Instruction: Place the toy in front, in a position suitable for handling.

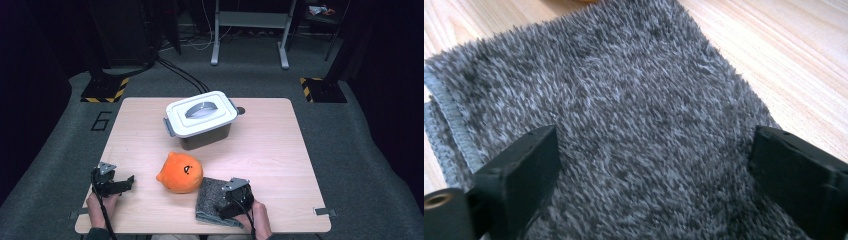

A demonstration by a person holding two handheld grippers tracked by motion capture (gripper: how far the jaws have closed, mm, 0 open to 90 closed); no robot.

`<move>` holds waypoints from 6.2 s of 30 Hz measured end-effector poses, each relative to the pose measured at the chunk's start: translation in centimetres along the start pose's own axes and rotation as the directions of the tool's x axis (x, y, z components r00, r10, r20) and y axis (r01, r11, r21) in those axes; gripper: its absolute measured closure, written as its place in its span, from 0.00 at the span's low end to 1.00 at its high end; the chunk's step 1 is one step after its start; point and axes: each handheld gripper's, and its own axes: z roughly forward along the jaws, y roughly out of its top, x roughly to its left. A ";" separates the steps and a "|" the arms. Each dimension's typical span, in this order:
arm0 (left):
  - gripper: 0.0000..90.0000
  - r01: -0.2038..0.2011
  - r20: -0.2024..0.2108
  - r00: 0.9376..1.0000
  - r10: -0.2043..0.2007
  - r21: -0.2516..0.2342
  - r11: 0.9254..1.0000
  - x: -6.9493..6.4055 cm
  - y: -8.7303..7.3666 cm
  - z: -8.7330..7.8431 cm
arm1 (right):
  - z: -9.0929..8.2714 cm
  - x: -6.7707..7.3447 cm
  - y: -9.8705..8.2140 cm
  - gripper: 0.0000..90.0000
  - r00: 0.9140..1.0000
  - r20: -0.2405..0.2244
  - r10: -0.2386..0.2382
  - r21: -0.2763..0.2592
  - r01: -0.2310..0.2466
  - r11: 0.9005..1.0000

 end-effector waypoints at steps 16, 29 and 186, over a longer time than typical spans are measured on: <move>0.09 -0.004 -0.002 1.000 0.004 -0.001 1.000 0.0 0.0 0.0 | -0.2 -0.3 -0.6 0.24 1.000 -0.006 0.014 -0.007 -0.014 1.000; 0.09 -0.006 -0.005 1.000 0.006 -0.001 1.000 -0.1 0.0 0.0 | -0.8 -1.1 -0.9 0.53 0.999 0.014 0.043 -0.031 -0.043 0.999; 0.09 -0.004 -0.003 1.000 0.004 0.001 1.000 -0.1 0.0 0.0 | -9.2 -15.0 -4.7 0.06 0.877 0.315 0.363 -0.190 -0.317 0.929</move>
